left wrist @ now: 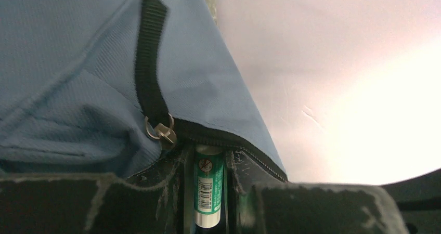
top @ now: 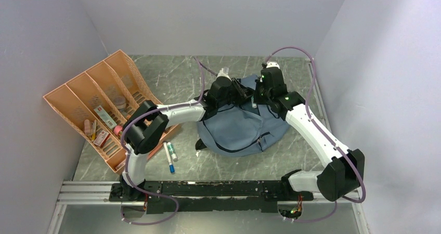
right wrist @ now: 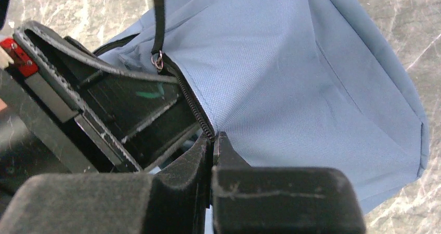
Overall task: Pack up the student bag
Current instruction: Place the stationery in the student bag, then pick up the stationery from the center of the board.
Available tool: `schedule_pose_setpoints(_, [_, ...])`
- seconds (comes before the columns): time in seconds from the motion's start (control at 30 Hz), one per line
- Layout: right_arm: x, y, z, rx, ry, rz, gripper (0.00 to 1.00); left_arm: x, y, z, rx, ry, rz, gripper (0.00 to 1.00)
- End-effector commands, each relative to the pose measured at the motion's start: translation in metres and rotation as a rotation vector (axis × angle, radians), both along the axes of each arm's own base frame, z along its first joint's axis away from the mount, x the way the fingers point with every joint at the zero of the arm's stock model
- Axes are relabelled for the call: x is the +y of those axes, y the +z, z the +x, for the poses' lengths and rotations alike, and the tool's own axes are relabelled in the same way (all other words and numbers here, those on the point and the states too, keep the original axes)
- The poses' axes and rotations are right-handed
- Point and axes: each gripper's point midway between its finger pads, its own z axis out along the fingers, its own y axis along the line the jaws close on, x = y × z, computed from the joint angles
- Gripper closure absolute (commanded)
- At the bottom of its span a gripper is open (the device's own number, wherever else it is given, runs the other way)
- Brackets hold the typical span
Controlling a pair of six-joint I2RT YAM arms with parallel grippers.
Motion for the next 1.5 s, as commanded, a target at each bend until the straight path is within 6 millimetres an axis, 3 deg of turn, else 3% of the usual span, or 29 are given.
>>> schedule_pose_setpoints(0.0, [0.006, 0.026, 0.004, -0.095, -0.013, 0.072, 1.00, 0.007, 0.020, 0.035, -0.033, 0.094, -0.038, 0.95])
schedule_pose_setpoints(0.17, [0.004, 0.023, 0.005, -0.089, -0.015, 0.057, 1.00, 0.004, 0.016, 0.044, -0.043, 0.094, -0.026, 0.91])
schedule_pose_setpoints(0.23, [0.004, 0.022, 0.005, -0.088, -0.015, 0.057, 1.00, 0.001, 0.014, 0.042, -0.047, 0.076, -0.026, 0.82])
schedule_pose_setpoints(0.33, [0.004, 0.021, 0.006, -0.085, -0.016, 0.053, 1.00, -0.003, 0.013, 0.039, -0.053, 0.049, -0.033, 0.57])
schedule_pose_setpoints(0.37, [0.004, 0.020, 0.006, -0.083, -0.016, 0.051, 1.00, -0.002, 0.013, 0.038, -0.054, 0.046, -0.029, 0.53])
schedule_pose_setpoints(0.6, [0.000, 0.019, 0.006, -0.090, -0.031, 0.037, 1.00, 0.007, 0.019, 0.032, -0.086, 0.038, 0.009, 0.48])
schedule_pose_setpoints(0.87, [-0.008, 0.016, 0.009, -0.107, -0.063, 0.010, 1.00, 0.033, 0.033, 0.014, -0.159, 0.009, 0.112, 0.51])
schedule_pose_setpoints(1.03, [-0.014, 0.014, 0.015, -0.119, -0.072, -0.037, 1.00, 0.062, 0.043, -0.007, -0.236, -0.024, 0.177, 0.55])
schedule_pose_setpoints(1.2, [-0.017, 0.009, 0.021, -0.100, -0.081, -0.078, 1.00, 0.101, 0.031, -0.026, -0.259, -0.061, 0.378, 0.58])
schedule_pose_setpoints(1.3, [-0.019, 0.007, 0.022, -0.102, -0.081, -0.080, 1.00, 0.147, 0.020, -0.031, -0.246, 0.015, 0.567, 0.59])
schedule_pose_setpoints(1.47, [-0.021, 0.005, 0.023, -0.104, -0.056, -0.048, 1.00, 0.240, 0.005, -0.047, -0.160, 0.218, 0.826, 0.56])
